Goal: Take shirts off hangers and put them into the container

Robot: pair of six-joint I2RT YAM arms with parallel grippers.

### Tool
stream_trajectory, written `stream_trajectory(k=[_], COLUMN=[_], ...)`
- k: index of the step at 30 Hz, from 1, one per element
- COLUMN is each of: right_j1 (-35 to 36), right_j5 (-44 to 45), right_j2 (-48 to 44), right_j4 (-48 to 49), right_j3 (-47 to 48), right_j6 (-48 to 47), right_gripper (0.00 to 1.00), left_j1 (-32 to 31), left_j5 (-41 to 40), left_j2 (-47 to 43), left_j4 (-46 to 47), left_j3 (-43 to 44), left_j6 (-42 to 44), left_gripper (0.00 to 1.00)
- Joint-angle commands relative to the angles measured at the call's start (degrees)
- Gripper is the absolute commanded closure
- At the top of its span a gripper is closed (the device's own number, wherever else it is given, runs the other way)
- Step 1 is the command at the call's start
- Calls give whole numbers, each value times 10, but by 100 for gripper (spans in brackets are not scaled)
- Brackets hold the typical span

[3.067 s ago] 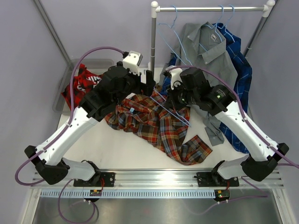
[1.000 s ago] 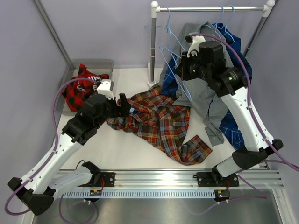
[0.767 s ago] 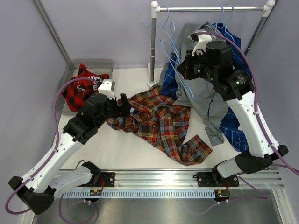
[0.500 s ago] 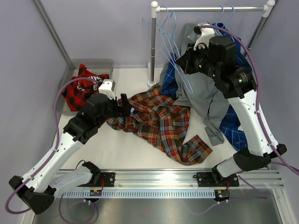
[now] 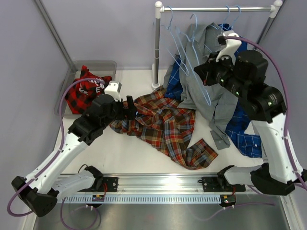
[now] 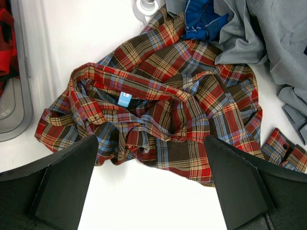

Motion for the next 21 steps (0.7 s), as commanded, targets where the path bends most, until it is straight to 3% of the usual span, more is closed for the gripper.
stream_trajectory(k=[1,7,14,21], right_j1=[-6,-25,-68,-118], right_j5=[74,92,29,-46], right_j2=[-31,-16,54,172], right_j4=[16,-10,21,10], right_j3=[4,22,28,160], right_j6=[-33,-44,-37,-40], right_gripper=[100,100,100,100], left_j1=[3,3,3,3], left_j5=[17,18,20,17], left_j2=[9,12,1,-24], left_j4=[20,20,20,16], left_j3=[29,30,22,9], left_j6=[2,1,1,1], left_gripper=[1,1,1,1])
